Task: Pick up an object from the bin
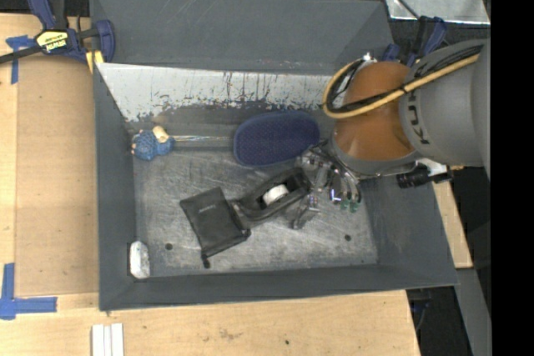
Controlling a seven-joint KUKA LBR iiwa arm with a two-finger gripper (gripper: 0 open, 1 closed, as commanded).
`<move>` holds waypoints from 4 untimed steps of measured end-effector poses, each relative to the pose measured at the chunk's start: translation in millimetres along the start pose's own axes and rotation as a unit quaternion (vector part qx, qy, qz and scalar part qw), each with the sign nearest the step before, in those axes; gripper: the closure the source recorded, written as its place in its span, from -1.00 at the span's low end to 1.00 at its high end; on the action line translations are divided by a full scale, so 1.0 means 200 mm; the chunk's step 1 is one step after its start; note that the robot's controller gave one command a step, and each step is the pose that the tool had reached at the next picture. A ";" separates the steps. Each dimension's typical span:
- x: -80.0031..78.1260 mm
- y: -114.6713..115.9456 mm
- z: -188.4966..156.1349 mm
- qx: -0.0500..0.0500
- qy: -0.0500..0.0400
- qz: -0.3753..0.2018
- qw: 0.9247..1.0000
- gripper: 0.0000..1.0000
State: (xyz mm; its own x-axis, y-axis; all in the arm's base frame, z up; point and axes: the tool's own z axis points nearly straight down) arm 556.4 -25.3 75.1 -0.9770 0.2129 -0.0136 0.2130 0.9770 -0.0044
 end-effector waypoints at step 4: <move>0.15 0.20 -0.81 -0.005 0.001 -0.141 0.990 1.00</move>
Offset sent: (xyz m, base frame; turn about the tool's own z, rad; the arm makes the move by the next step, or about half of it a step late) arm 0.0000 0.0000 0.0000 0.0000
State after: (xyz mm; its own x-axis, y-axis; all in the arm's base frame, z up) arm 533.6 22.1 236.1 -0.9976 -0.0681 -0.0105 -0.0681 0.9977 0.0024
